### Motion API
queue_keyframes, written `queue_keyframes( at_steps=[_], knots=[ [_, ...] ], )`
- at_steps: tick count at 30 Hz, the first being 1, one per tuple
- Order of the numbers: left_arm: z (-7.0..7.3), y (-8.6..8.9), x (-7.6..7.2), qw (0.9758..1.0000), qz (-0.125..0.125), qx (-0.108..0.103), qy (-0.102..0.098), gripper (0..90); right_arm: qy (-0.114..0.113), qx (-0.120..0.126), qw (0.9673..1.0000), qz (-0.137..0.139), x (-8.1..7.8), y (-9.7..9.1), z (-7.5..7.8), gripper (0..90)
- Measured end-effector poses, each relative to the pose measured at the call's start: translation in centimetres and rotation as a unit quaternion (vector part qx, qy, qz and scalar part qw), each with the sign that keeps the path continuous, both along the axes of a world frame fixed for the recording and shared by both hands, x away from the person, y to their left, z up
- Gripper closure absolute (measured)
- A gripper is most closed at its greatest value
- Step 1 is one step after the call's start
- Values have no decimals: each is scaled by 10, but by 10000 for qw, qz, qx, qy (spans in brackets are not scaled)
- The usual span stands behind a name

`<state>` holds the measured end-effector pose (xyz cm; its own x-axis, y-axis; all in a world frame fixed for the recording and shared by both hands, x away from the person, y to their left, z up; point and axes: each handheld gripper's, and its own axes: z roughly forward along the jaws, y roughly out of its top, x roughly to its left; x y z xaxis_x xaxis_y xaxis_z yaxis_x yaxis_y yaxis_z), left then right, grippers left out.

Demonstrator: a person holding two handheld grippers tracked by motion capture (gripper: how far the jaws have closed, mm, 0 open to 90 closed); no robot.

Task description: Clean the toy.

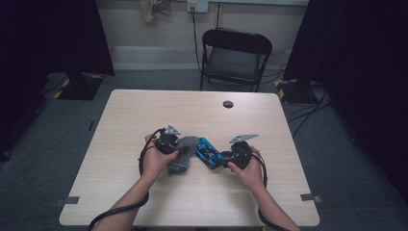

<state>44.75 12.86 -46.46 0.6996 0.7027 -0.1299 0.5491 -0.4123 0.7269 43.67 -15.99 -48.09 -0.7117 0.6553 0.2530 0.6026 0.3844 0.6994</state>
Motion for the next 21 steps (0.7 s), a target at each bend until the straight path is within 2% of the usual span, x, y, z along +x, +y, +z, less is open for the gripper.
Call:
queue_keyframes(
  at_steps=[4,9,13,16,21],
  knots=[
    [6,-5,-15,9994,-287,-205,37,691,6,-46,10000,17,-1,0,-1,476],
    [10,-21,-35,9969,-753,-215,44,691,41,-7,10000,-1,-1,-1,-1,477],
    [6,-35,-48,9934,-1129,-138,178,691,47,-37,10000,9,-1,-1,-1,477],
    [-2,-45,-52,9918,-1255,130,200,690,51,-17,10000,-13,-1,-1,-1,477],
    [-11,-49,-48,9921,-1216,145,259,688,37,-30,10000,-15,-1,-1,-1,478]
  ],
)
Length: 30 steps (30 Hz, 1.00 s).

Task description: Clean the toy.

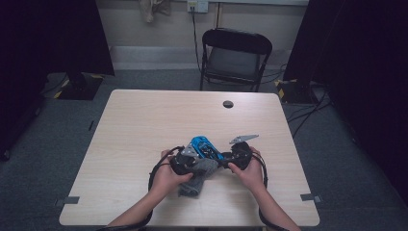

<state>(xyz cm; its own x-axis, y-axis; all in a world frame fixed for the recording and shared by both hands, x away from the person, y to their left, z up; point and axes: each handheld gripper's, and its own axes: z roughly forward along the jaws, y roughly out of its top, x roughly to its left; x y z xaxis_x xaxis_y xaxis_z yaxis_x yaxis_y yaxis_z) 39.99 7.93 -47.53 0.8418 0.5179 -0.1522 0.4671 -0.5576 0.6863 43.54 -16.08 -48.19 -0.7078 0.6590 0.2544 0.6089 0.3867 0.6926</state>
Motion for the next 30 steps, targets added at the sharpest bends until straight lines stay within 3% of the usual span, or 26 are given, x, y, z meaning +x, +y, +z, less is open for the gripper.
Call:
queue_keyframes(
  at_steps=[13,30],
  knots=[
    [-1,2,8,9999,106,60,-93,688,4,-39,10000,7,0,1,1,479],
    [2,22,31,9985,515,172,-122,688,-9,-20,10000,22,0,0,0,479]
  ],
)
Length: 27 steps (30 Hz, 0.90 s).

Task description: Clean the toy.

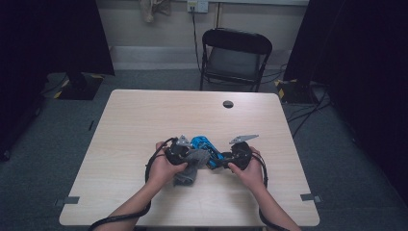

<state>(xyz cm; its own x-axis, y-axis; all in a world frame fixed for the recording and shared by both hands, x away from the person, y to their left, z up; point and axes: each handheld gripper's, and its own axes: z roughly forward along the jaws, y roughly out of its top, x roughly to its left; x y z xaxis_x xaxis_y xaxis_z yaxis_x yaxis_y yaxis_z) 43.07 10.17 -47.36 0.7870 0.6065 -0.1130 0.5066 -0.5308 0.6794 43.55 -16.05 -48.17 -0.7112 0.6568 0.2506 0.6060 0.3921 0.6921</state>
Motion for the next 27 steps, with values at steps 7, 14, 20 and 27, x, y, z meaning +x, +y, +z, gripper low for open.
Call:
queue_keyframes(
  at_steps=[7,14,20,27],
  knots=[
    [0,14,11,9997,260,11,-11,688,5,-1,10000,-10,0,0,0,478],
    [2,28,24,9983,574,85,-3,688,11,-14,10000,3,0,0,0,479],
    [2,34,31,9974,711,111,-8,688,7,-9,10000,12,0,0,0,479],
    [2,39,39,9961,875,126,-12,688,16,-12,10000,2,0,0,0,479]
  ],
)
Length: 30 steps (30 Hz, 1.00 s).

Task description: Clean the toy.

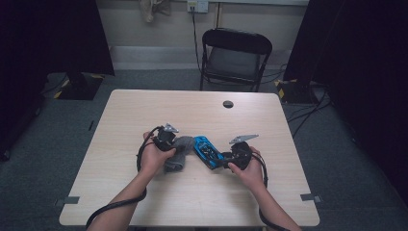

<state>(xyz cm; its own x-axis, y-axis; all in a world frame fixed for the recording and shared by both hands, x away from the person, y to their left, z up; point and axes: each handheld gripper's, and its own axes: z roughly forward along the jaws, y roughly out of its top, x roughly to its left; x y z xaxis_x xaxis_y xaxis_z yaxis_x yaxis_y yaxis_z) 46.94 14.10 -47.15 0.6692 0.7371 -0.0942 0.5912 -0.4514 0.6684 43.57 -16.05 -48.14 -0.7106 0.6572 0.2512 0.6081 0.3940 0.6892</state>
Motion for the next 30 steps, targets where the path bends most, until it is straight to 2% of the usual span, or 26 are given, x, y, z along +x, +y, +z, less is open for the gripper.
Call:
queue_keyframes(
  at_steps=[4,8,11,14,20,23,26,28,30],
  knots=[
    [1,4,2,9999,149,-81,17,688,8,9,10000,-11,0,0,0,478],
    [3,4,-2,9998,89,-166,37,688,10,8,10000,-47,0,1,0,478],
    [9,2,-11,9995,-52,-319,0,688,-1,0,10000,-50,0,1,0,477],
    [14,-4,-23,9987,-320,-390,-22,688,2,-18,10000,-36,0,1,1,477],
    [18,-27,-49,9944,-935,-486,46,688,-4,-30,10000,-44,0,2,1,477],
    [15,-40,-60,9912,-1212,-510,145,687,-16,-55,10000,-30,0,2,1,477],
    [6,-51,-67,9892,-1369,-471,225,686,-20,-52,10000,-18,0,2,1,477],
    [-1,-56,-67,9894,-1390,-363,233,686,-25,-54,10000,-21,0,2,1,477],
    [-4,-58,-65,9898,-1353,-380,245,685,-26,-67,10000,-25,0,3,1,478]
  ],
)
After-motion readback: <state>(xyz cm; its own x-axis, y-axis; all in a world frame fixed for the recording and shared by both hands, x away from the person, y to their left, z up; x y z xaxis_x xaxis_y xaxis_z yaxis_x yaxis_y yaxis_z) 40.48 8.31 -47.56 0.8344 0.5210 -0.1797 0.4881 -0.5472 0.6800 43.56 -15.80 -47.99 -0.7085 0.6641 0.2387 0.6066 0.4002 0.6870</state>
